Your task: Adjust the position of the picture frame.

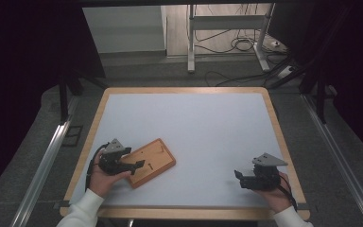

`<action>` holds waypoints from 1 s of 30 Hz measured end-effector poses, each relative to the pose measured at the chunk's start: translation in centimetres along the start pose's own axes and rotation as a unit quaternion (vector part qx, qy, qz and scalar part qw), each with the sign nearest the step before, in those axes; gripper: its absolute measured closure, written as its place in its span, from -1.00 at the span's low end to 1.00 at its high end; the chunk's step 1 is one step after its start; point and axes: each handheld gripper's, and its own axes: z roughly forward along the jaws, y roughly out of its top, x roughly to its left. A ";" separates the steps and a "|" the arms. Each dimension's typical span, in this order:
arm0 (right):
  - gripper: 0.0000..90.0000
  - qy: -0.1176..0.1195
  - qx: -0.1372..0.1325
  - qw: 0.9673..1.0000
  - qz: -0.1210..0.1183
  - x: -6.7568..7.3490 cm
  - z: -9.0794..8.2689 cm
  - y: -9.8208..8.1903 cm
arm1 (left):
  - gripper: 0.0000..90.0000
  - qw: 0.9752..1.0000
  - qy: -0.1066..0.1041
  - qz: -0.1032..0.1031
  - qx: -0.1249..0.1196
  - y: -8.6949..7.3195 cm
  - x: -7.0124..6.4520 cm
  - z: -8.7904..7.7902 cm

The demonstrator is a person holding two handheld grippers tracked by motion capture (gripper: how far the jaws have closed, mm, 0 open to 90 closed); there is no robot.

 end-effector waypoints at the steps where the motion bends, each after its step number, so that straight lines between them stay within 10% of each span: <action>1: -0.74 0.002 0.000 1.000 0.002 -0.1 0.2 0.0 | -0.57 1.000 0.002 0.001 0.000 0.0 0.0 0.0; 30: -0.67 0.023 0.014 0.999 -0.020 1.9 1.2 0.4 | -0.62 1.000 0.014 0.015 -0.003 -0.2 -0.5 0.4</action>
